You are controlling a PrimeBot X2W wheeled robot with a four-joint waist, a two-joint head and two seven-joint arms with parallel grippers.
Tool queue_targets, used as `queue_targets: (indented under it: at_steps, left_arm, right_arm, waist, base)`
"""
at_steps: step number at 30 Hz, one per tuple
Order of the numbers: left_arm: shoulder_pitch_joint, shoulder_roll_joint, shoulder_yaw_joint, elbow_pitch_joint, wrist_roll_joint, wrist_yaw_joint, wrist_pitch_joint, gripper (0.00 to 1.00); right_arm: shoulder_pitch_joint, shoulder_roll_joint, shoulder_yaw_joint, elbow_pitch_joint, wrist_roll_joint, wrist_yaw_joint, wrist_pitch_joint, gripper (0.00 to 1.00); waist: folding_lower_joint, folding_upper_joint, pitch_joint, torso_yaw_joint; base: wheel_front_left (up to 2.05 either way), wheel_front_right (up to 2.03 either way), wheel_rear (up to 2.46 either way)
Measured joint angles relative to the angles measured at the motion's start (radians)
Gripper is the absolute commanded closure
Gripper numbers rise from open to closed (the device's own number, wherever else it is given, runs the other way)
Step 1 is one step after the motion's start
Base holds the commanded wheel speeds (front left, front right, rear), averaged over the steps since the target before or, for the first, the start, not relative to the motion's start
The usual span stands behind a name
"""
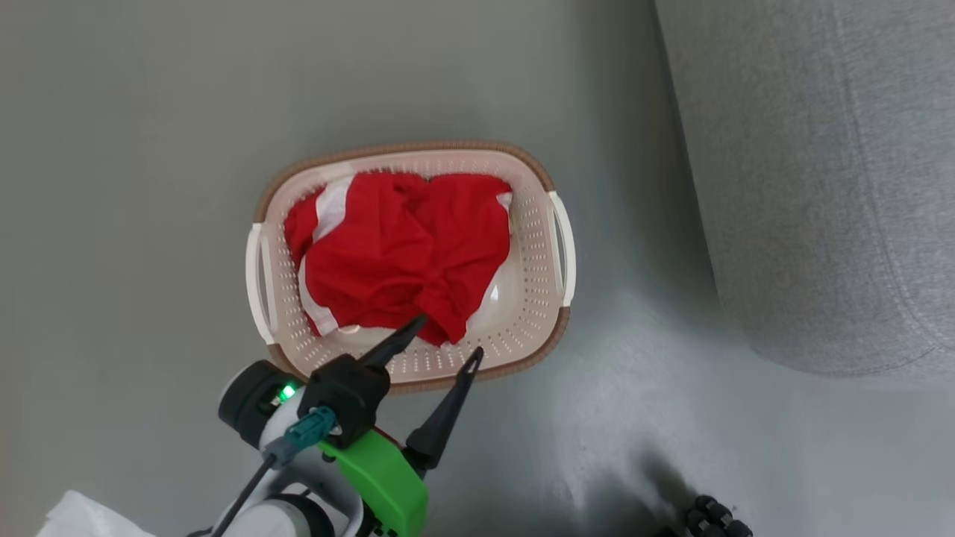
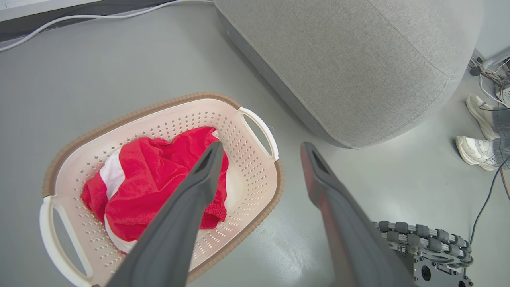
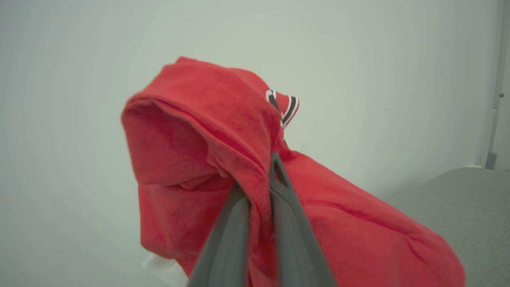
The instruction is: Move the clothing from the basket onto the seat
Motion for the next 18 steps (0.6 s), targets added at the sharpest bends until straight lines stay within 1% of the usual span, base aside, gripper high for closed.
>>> queue_targets:
  at_steps: [3, 5, 11, 12, 18]
  left_arm:
    - [0.0, 0.024, 0.014, -0.026, 0.009, 0.01, 0.019, 0.0]
    - [0.003, 0.052, 0.021, -0.044, 0.012, 0.013, 0.039, 0.0]
    - [0.004, 0.11, 0.05, -0.09, 0.029, 0.036, 0.087, 0.0]
    - [0.004, 0.11, 0.05, -0.09, 0.029, 0.036, 0.087, 0.0]
    - [0.004, 0.142, 0.083, -0.116, 0.053, 0.043, 0.1, 0.0]
  right_arm:
    - [-0.026, -0.009, 0.036, 0.021, -0.029, 0.003, 0.009, 1.0]
    - [-0.035, -0.008, 0.074, 0.046, -0.049, 0.016, 0.012, 1.0]
    - [-0.078, 0.019, 0.12, 0.088, -0.057, 0.038, 0.012, 1.0]
    - [-0.078, 0.019, 0.12, 0.088, -0.057, 0.038, 0.012, 1.0]
    - [-0.095, 0.107, 0.189, 0.186, -0.082, 0.037, 0.011, 1.0]
  waist:
    - [0.0, 0.0, 0.045, -0.003]
    - [0.0, 0.0, 0.089, -0.015]
    - [0.0, 0.0, 0.168, -0.06]
    - [0.0, 0.0, 0.168, -0.06]
    - [0.0001, 0.0, 0.23, -0.13]
  base:
    - [0.0, 0.0, 0.0]
    - [0.0, 0.0, 0.0]
    - [0.0, 0.0, 0.0]
    - [0.0, 0.0, 0.0]
    - [0.0, 0.0, 0.0]
